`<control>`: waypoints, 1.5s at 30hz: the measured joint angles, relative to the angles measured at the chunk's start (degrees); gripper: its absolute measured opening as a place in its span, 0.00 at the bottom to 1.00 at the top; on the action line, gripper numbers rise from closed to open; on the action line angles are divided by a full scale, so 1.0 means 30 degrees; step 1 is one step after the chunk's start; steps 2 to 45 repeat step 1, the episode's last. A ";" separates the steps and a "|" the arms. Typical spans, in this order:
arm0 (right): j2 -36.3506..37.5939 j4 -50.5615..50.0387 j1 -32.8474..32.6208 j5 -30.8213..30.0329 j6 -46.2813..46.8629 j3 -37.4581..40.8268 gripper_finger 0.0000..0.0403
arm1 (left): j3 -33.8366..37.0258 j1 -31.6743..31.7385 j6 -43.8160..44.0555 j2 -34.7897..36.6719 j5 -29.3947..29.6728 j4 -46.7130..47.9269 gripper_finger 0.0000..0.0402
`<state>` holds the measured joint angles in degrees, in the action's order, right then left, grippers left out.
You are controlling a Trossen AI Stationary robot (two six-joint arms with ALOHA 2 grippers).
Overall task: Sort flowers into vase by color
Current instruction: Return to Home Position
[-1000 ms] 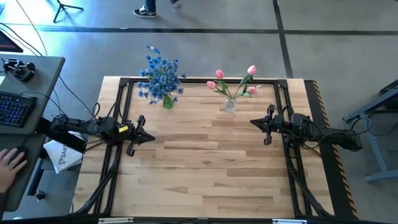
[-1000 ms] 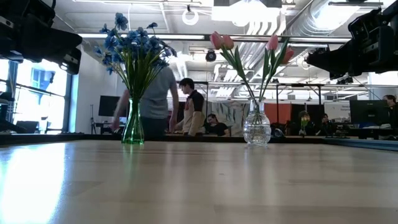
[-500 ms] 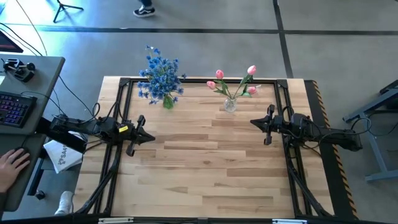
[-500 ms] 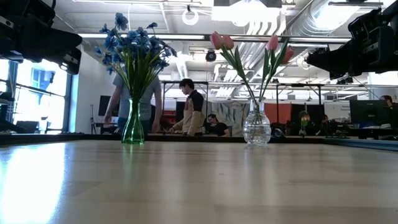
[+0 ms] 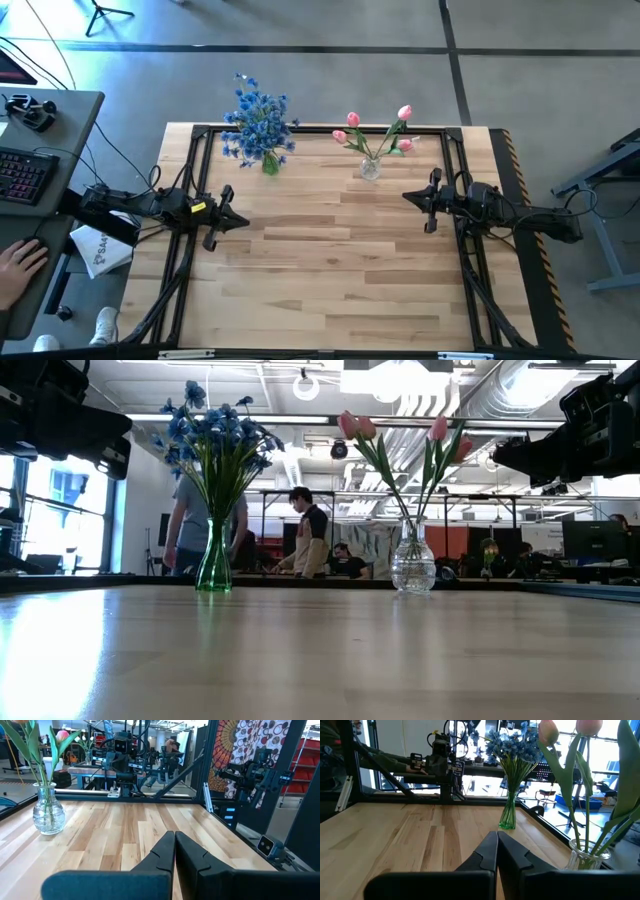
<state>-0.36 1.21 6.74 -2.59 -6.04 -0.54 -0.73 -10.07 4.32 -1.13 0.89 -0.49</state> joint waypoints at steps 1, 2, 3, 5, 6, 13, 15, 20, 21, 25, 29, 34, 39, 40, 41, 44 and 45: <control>0.0000 0.0000 0.0000 0.0000 0.0007 0.0000 0.00 | 0.0000 0.0000 0.0000 0.0000 0.0000 0.0000 0.00; 0.0000 0.0000 0.0000 0.0000 0.0007 0.0000 0.00 | 0.0000 0.0000 0.0000 0.0000 0.0000 0.0000 0.00; 0.0000 0.0000 0.0000 0.0000 0.0007 0.0000 0.00 | 0.0000 0.0000 0.0000 0.0000 0.0000 0.0000 0.00; 0.0000 0.0000 0.0000 0.0000 0.0007 0.0000 0.00 | 0.0000 0.0000 0.0000 0.0000 0.0000 0.0000 0.00; 0.0000 0.0000 0.0000 0.0000 0.0007 0.0000 0.00 | 0.0000 0.0000 0.0000 0.0000 0.0000 0.0000 0.00; 0.0000 0.0000 0.0000 0.0000 0.0007 0.0000 0.00 | 0.0000 0.0000 0.0000 0.0000 0.0000 0.0000 0.00; 0.0000 0.0000 0.0000 0.0000 0.0007 0.0000 0.00 | 0.0000 0.0000 0.0000 0.0000 0.0000 0.0000 0.00; 0.0000 0.0000 0.0000 0.0000 0.0007 0.0000 0.00 | 0.0000 0.0000 0.0000 0.0000 0.0000 0.0000 0.00; 0.0000 0.0000 0.0000 0.0000 0.0007 0.0000 0.00 | 0.0000 0.0000 0.0000 0.0000 0.0000 0.0000 0.00; 0.0000 0.0000 0.0000 0.0000 0.0007 0.0000 0.00 | 0.0000 0.0000 0.0000 0.0000 0.0000 0.0000 0.00; 0.0000 0.0000 0.0000 0.0000 0.0007 0.0000 0.00 | 0.0000 0.0000 0.0000 0.0000 0.0000 0.0000 0.00; 0.0000 0.0000 0.0000 0.0000 0.0007 0.0000 0.00 | 0.0000 0.0000 0.0000 0.0000 0.0000 0.0000 0.00; 0.0000 0.0000 0.0000 0.0000 0.0007 0.0000 0.00 | 0.0000 0.0000 0.0000 0.0000 0.0000 0.0000 0.00; 0.0000 0.0000 0.0000 0.0000 0.0007 0.0000 0.00 | 0.0000 0.0000 0.0000 0.0000 0.0000 0.0000 0.00; 0.0000 0.0000 0.0000 0.0000 0.0007 0.0000 0.00 | 0.0000 0.0000 0.0000 0.0000 0.0000 0.0000 0.00; 0.0000 0.0000 0.0000 0.0000 0.0007 0.0000 0.00 | 0.0000 0.0000 0.0000 0.0000 0.0000 0.0000 0.00; 0.0000 0.0000 0.0000 0.0000 0.0007 0.0000 0.00 | 0.0000 0.0000 0.0000 0.0000 0.0000 0.0000 0.00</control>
